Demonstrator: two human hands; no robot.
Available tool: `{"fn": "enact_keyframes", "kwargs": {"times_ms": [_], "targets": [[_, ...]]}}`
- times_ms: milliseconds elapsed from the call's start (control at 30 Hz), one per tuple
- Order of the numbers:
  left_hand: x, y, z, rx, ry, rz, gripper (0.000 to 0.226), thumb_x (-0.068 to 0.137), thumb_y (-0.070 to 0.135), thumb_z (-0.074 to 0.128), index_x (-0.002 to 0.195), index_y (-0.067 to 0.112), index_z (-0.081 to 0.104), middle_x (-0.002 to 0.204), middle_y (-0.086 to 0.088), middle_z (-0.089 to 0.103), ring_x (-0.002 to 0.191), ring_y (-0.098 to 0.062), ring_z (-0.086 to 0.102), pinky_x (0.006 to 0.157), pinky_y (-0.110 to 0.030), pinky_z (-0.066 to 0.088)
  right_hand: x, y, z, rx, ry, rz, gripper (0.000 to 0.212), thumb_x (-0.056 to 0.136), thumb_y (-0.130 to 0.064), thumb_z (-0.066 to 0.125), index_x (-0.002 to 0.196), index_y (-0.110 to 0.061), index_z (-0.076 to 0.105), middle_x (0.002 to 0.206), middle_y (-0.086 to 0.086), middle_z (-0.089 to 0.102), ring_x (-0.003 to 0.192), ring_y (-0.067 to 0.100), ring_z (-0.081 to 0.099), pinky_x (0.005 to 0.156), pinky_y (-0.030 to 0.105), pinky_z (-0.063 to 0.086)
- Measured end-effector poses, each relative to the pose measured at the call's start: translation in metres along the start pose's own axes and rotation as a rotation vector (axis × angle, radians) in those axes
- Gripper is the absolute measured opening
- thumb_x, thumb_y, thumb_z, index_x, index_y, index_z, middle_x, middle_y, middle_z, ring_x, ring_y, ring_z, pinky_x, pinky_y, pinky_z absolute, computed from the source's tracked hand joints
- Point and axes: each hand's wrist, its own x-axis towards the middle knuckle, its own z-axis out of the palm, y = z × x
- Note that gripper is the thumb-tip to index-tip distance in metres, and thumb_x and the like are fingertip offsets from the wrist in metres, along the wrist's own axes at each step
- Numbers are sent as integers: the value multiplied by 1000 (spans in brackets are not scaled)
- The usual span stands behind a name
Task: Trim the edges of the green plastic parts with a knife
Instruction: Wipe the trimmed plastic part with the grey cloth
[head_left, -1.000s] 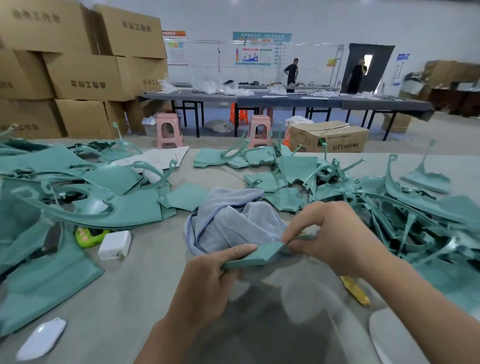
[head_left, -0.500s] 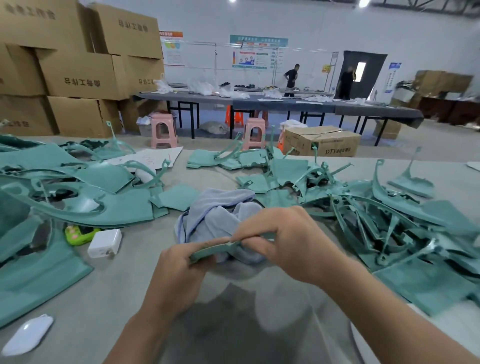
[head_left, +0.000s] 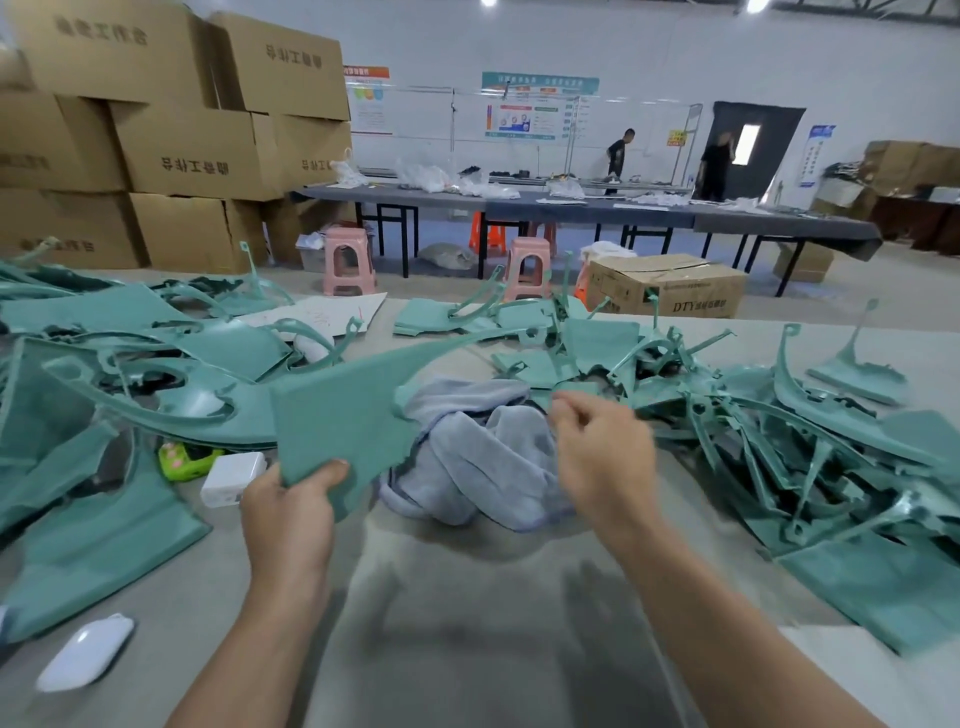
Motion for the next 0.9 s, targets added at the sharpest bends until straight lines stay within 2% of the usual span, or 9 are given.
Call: {"fn": "enact_keyframes", "kwargs": {"times_ms": [67, 133, 233, 400, 533, 633, 700, 800, 900], "targets": [[0, -1, 0, -25, 11, 29, 25, 70, 14, 74, 77, 38, 79, 77, 16, 76, 66, 1, 67, 65, -27, 52, -12, -5, 25, -146, -290, -99, 59, 90, -40, 61, 146, -27, 51, 129, -1, 64, 122, 27, 55, 102, 37, 43], [1, -2, 1, -27, 8, 61, 22, 72, 15, 74, 77, 35, 79, 76, 17, 75, 65, 3, 67, 60, -20, 52, -22, -6, 46, -350, -493, -202, 78, 90, -39, 63, 158, -25, 28, 146, 3, 49, 135, 28, 44, 113, 40, 34], [3, -3, 1, 5, 40, 95, 18, 79, 8, 74, 76, 25, 77, 74, 20, 74, 63, 7, 66, 53, -10, 48, -19, -10, 52, -514, -474, -288, 44, 94, -23, 57, 138, -23, 52, 133, 5, 59, 124, 27, 55, 100, 37, 41], [3, 1, 0, 49, 101, 138, 18, 85, 13, 73, 78, 30, 74, 77, 23, 74, 68, 7, 67, 63, -23, 51, -1, -27, -2, 283, 29, 48, 10, 90, -22, 64, 97, -23, 72, 86, -2, 73, 84, 22, 69, 75, 43, 57], [-8, -8, 7, 312, 24, 275, 17, 84, 24, 72, 70, 25, 64, 54, 7, 58, 53, -10, 53, 53, -33, 42, -14, -58, -29, 625, -39, -143, 32, 82, -49, 67, 75, -18, 63, 67, 6, 60, 59, 14, 56, 52, 43, 46], [-26, -10, 7, 483, -209, 509, 17, 85, 27, 62, 74, 40, 64, 53, 19, 54, 50, 3, 47, 46, -15, 34, -29, -72, -17, 347, -206, -416, 23, 84, -56, 62, 91, -35, 68, 94, -17, 59, 90, 3, 58, 73, 22, 47], [-28, -13, 3, 559, -302, 592, 17, 83, 27, 60, 72, 38, 66, 61, 20, 61, 56, 4, 55, 50, -17, 40, -33, -72, -5, 214, -403, -535, 25, 88, -46, 63, 110, -35, 68, 114, -17, 56, 110, 0, 51, 90, 19, 41], [-22, -17, -1, 581, -306, 471, 14, 78, 30, 60, 71, 25, 72, 64, 7, 69, 62, -16, 65, 54, -37, 52, -39, -66, 4, 266, -523, -518, 8, 91, -42, 59, 88, -41, 66, 89, -21, 64, 94, 0, 57, 84, 24, 43], [-28, -17, 2, 547, -432, 468, 11, 76, 35, 63, 73, 30, 73, 63, 6, 67, 59, -4, 58, 53, -31, 52, -43, -47, 11, 329, -360, -473, 23, 94, -50, 47, 78, -45, 63, 82, -16, 61, 92, 17, 58, 89, 39, 45]]}}
